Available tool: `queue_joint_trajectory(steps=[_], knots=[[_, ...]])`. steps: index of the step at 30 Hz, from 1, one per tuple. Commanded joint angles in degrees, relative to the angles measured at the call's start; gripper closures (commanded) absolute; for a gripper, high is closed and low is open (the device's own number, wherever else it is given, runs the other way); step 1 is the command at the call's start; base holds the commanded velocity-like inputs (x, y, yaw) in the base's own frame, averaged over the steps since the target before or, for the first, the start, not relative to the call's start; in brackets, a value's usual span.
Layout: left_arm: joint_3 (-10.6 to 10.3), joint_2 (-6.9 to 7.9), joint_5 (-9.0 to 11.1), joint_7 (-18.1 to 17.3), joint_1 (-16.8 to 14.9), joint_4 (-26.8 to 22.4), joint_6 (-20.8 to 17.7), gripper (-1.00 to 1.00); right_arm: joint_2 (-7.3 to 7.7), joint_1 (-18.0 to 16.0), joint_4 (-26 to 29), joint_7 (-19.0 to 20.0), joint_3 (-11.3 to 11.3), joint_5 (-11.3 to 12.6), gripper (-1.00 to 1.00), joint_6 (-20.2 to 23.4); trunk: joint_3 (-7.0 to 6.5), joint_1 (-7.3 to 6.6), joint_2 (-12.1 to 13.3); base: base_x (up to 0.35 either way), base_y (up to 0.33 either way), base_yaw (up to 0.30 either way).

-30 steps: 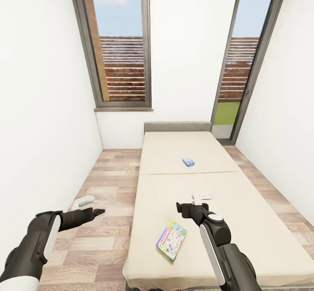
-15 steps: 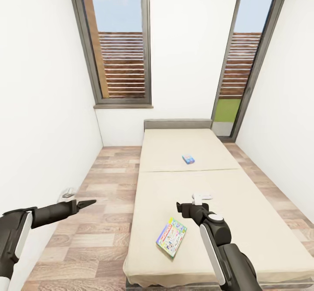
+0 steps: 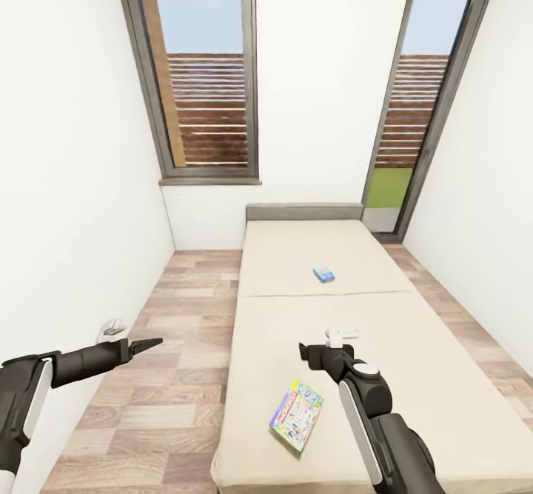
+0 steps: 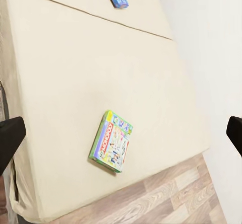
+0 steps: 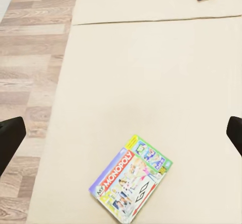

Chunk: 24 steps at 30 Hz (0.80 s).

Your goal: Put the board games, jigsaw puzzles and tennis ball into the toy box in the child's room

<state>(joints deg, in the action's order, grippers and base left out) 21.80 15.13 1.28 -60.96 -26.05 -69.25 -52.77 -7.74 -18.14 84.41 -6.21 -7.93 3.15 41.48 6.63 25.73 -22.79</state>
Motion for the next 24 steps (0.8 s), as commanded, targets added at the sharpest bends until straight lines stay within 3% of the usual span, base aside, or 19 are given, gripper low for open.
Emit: queue_joint_trajectory(steps=[1, 13, 20, 24], knots=[[0.06, 0.00, 0.12, -0.12, -0.06, 0.00, -0.53, -1.00, 0.00, -0.06, 0.06, -0.47, -0.07, 0.34, -1.00, 0.23, 0.13, 0.05, -0.12, 0.168, 0.089, 0.000], [0.09, 0.00, 0.13, -0.47, -0.06, 0.00, -0.41, -1.00, -0.13, -0.11, -0.42, -0.55, -0.16, 0.28, -1.00, 0.29, 0.55, 0.05, -0.12, 0.057, 0.033, 0.000], [0.20, 0.06, 0.12, -0.54, -0.06, 0.00, -0.47, -1.00, -1.22, -1.48, -5.79, -0.63, -0.16, 0.39, -1.00, 0.47, 1.19, 0.05, -0.12, 0.002, 0.001, 0.000], [0.24, 0.13, 0.12, -0.56, -0.06, 0.00, -0.49, -1.00, -1.99, -4.43, -11.31, -0.64, 0.08, 0.43, -1.00, 0.28, 1.56, 0.05, -0.12, 0.000, 0.000, 0.000]])
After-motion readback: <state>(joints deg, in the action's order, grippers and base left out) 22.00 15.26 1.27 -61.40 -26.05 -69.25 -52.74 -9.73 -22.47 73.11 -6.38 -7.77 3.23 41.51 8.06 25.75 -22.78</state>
